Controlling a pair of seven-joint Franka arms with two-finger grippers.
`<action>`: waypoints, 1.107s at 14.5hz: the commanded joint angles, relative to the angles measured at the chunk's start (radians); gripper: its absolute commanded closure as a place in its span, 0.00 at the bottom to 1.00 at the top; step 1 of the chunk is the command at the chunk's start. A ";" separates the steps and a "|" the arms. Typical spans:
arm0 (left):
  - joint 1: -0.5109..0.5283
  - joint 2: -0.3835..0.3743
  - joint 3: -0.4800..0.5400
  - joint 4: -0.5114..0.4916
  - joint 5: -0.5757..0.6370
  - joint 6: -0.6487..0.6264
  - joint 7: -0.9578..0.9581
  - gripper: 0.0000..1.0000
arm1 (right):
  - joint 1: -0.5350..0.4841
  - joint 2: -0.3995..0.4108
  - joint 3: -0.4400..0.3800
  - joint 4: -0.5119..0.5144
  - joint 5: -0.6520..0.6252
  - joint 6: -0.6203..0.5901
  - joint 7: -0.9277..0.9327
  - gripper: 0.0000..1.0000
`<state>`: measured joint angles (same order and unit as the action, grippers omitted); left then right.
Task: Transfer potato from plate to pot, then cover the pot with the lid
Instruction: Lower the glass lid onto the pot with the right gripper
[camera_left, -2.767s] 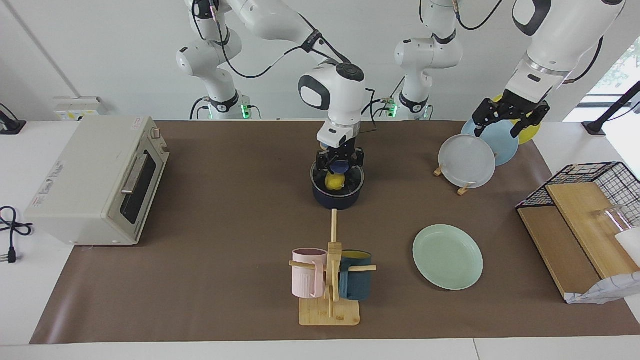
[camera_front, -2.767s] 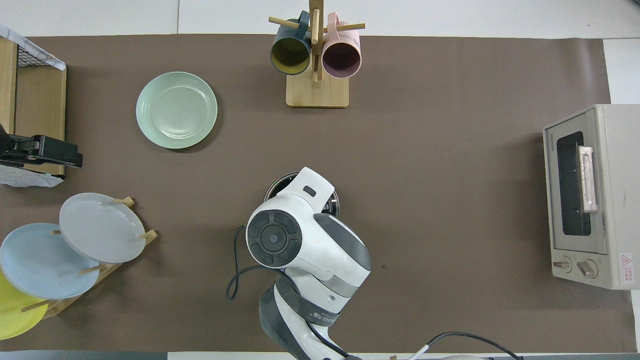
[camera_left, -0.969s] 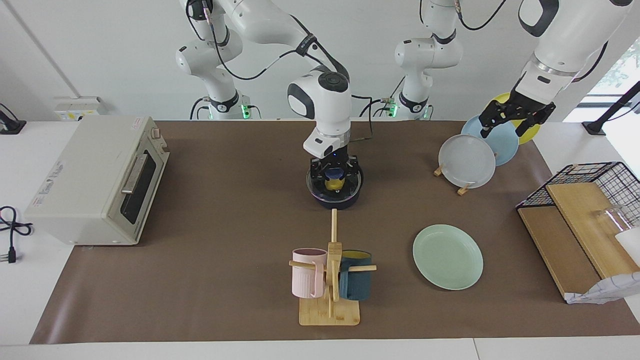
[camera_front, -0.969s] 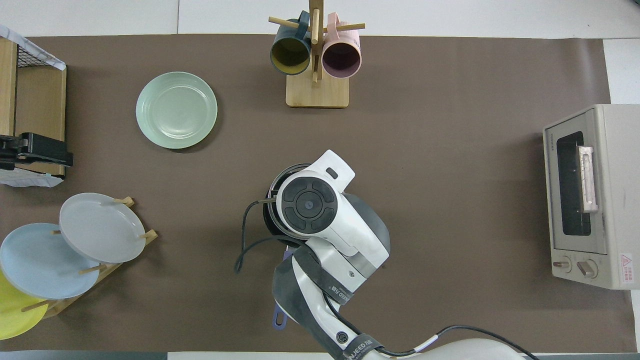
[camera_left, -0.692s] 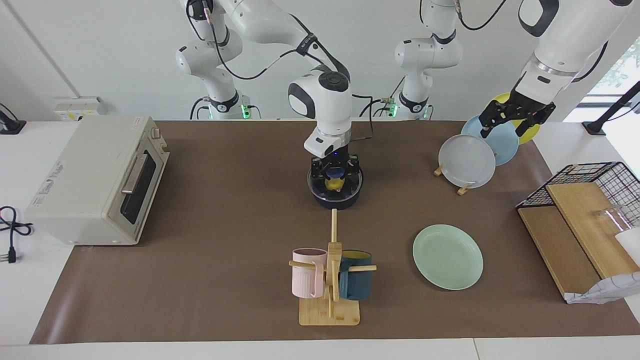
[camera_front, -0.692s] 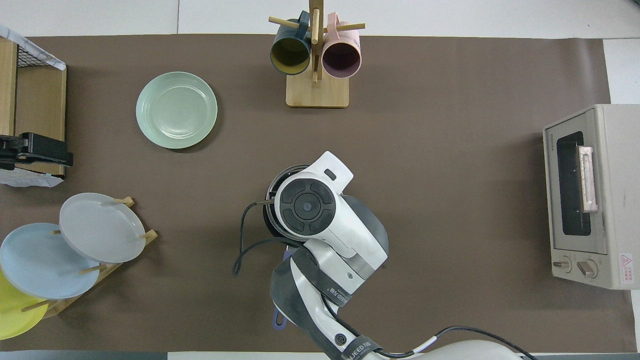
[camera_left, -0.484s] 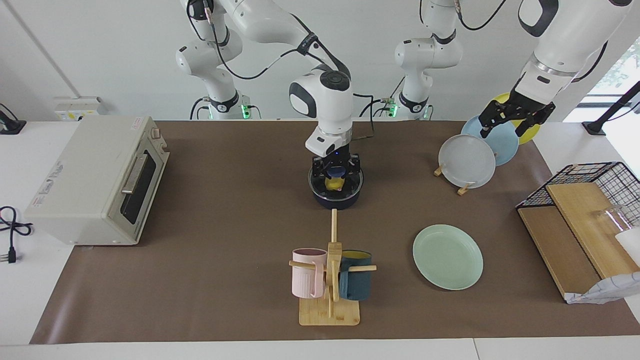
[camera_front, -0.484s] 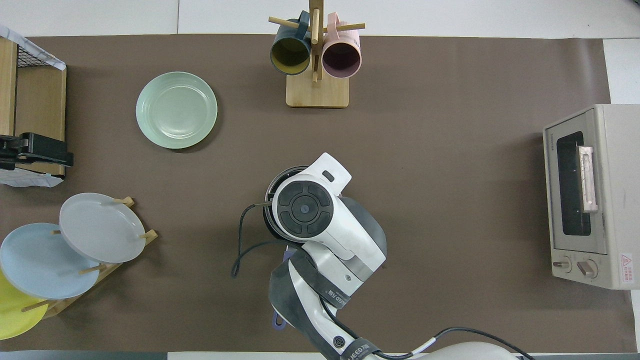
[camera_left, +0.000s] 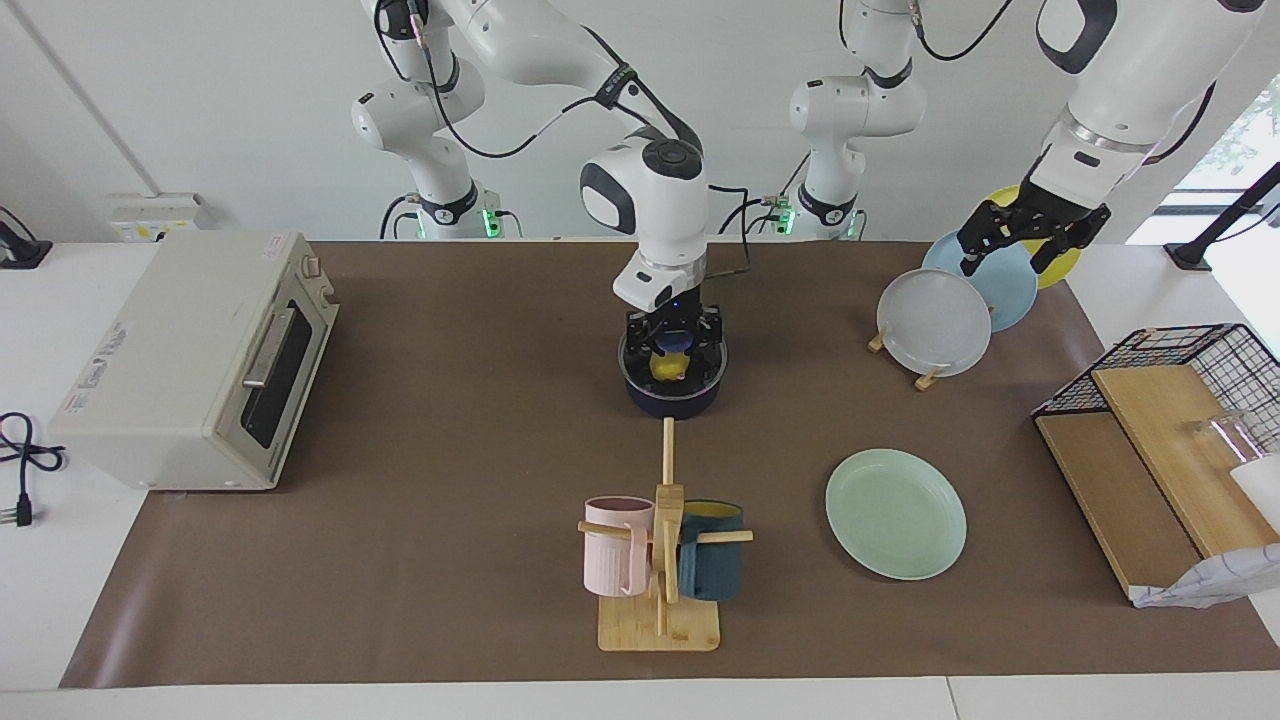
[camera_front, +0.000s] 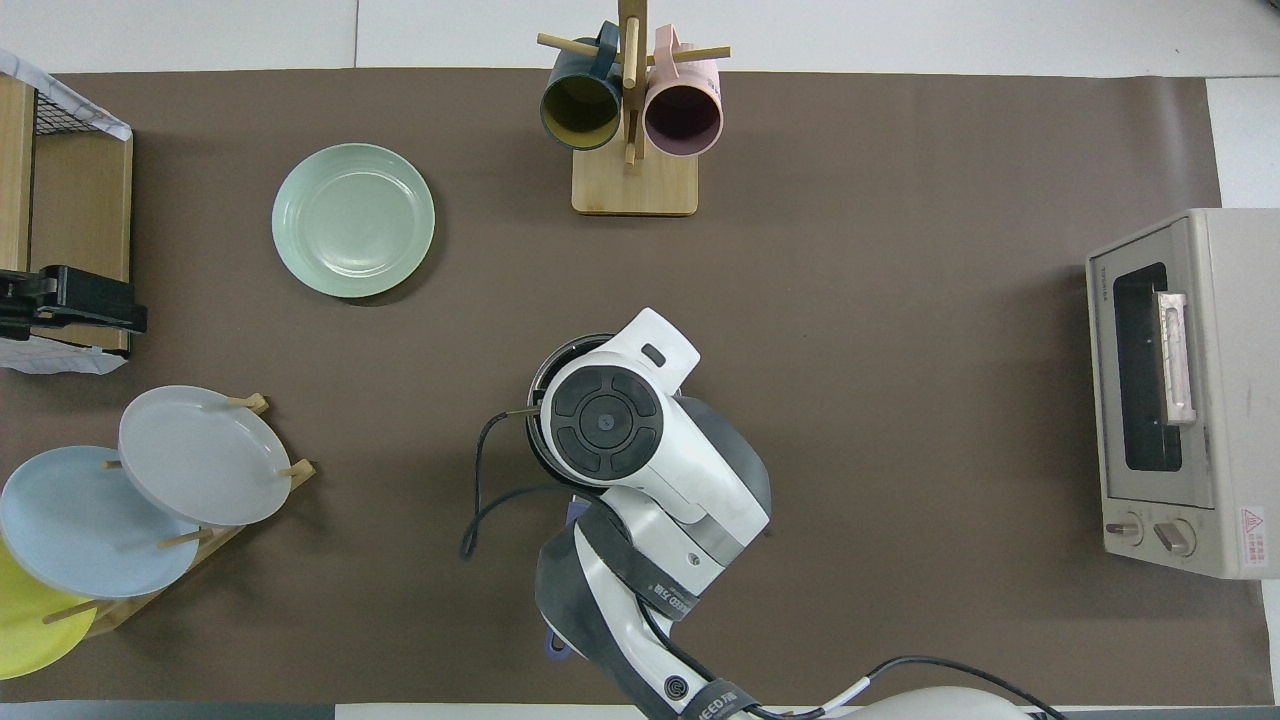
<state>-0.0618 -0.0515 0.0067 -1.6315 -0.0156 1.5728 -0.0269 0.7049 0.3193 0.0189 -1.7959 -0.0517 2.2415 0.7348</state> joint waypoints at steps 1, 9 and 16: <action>0.010 -0.013 -0.010 -0.014 0.019 -0.005 -0.002 0.00 | 0.008 0.009 0.009 -0.034 0.033 0.021 -0.006 0.93; 0.008 -0.013 -0.010 -0.014 0.019 -0.005 -0.002 0.00 | 0.008 0.009 0.009 -0.034 0.035 0.009 0.003 0.93; 0.010 -0.013 -0.010 -0.014 0.019 -0.005 -0.002 0.00 | 0.031 0.009 0.009 -0.031 0.033 0.007 0.032 0.94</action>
<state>-0.0616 -0.0515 0.0059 -1.6315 -0.0155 1.5728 -0.0269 0.7170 0.3198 0.0206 -1.8007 -0.0442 2.2377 0.7420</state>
